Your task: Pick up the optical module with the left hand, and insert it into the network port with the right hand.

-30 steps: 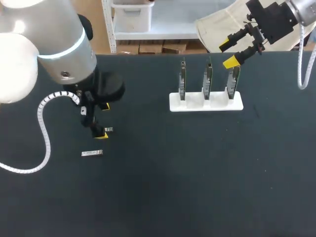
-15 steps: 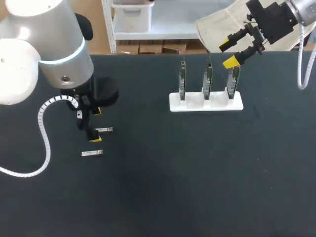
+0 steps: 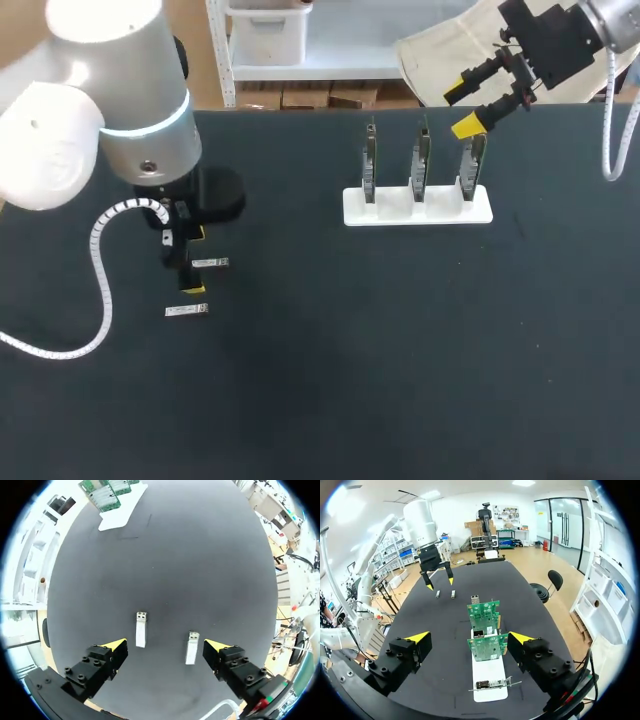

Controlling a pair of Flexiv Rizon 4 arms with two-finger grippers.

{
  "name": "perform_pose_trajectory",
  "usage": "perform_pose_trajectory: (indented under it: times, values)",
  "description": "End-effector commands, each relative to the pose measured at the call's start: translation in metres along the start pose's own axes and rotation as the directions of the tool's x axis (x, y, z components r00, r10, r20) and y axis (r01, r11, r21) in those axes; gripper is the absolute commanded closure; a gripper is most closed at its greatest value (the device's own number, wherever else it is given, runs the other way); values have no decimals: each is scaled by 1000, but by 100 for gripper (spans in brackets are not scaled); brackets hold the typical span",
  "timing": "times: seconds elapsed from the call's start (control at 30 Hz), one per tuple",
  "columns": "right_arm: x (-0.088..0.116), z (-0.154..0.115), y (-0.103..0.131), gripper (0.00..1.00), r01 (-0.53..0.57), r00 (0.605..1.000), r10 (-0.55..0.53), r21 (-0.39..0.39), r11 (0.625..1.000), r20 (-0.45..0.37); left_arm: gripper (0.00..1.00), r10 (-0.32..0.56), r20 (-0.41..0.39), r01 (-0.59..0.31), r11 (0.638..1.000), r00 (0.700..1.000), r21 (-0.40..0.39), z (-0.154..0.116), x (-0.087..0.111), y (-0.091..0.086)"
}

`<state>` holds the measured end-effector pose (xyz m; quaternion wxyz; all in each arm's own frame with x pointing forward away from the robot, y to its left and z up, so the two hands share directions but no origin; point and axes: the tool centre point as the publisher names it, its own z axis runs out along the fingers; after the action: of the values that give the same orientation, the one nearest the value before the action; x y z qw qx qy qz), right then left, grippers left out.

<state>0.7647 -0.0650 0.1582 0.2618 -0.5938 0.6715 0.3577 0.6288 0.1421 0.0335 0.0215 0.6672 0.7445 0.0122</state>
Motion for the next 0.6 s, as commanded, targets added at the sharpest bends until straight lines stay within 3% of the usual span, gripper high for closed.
perform_pose_trajectory:
  times: [0.03,0.17,0.23,0.6]
  values:
    - [0,0,1,0,1,1000,-1,4,1000,0,0,-7,-3,7,1000,1000,-22,5,-3,8]
    - [0,0,1,0,1,1000,-1,4,1000,0,0,9,-8,-9,999,1000,-39,5,-4,13]
    - [0,0,1,0,1,1000,-1,4,1000,0,0,-22,36,23,999,999,-26,6,0,16]
    - [0,0,1,0,1,1000,-1,4,1000,0,0,-56,29,55,998,998,23,19,6,14]
